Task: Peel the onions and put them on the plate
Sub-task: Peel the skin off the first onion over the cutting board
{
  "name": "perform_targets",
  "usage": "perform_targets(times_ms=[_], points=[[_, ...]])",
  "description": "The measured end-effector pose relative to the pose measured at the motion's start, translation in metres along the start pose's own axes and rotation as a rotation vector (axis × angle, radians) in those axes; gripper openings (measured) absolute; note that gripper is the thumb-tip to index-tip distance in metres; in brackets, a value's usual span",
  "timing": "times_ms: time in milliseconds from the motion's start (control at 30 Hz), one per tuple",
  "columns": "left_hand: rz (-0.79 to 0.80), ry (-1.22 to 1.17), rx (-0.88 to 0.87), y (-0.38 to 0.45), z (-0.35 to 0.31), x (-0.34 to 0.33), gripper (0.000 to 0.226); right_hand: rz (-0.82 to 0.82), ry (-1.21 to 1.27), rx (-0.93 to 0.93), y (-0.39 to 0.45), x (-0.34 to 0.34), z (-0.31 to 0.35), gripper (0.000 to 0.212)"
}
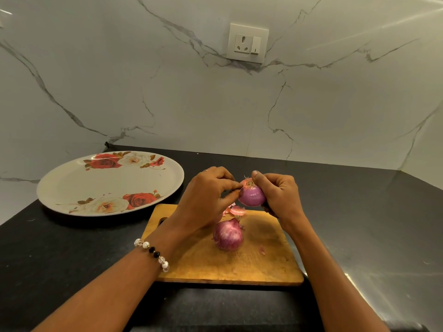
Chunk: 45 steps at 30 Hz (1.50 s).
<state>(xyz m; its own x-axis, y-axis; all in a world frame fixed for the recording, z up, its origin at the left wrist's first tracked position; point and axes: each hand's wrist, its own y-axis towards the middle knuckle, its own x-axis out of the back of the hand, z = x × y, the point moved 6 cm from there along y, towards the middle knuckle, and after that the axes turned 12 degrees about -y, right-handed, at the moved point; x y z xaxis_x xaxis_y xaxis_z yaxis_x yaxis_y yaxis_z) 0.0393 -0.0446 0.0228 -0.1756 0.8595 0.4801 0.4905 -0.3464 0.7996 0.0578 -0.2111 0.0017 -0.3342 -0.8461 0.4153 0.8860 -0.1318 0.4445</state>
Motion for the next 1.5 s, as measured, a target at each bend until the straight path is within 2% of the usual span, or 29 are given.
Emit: perform_targets(times_ms=[200, 400, 633, 967, 1100, 1300, 1500], points=[[0.078, 0.065, -0.066, 0.000, -0.007, 0.000, 0.023, 0.030, -0.102, 0.083, -0.001, -0.003, 0.004, 0.021], [0.103, 0.112, -0.111, 0.000, -0.011, -0.002, 0.024, 0.028, -0.089, 0.070, 0.000, -0.004, 0.003, 0.022], [0.104, 0.071, -0.121, 0.001, -0.008, 0.002, 0.024, 0.031, -0.053, 0.038, 0.000, -0.005, 0.000, 0.022], [0.107, 0.156, -0.209, 0.000, -0.014, 0.002, 0.025, 0.034, -0.087, 0.046, 0.001, -0.005, 0.000, 0.021], [0.121, 0.234, -0.285, -0.002, -0.019, -0.003, 0.017, 0.028, -0.108, 0.053, 0.001, -0.003, -0.001, 0.024], [0.116, 0.308, -0.348, -0.003, -0.022, -0.008, 0.025, 0.032, -0.127, 0.049, 0.001, -0.005, -0.001, 0.024], [0.092, 0.303, -0.304, -0.004, -0.019, -0.010, 0.029, 0.046, -0.104, 0.052, -0.001, -0.006, 0.001, 0.023]])
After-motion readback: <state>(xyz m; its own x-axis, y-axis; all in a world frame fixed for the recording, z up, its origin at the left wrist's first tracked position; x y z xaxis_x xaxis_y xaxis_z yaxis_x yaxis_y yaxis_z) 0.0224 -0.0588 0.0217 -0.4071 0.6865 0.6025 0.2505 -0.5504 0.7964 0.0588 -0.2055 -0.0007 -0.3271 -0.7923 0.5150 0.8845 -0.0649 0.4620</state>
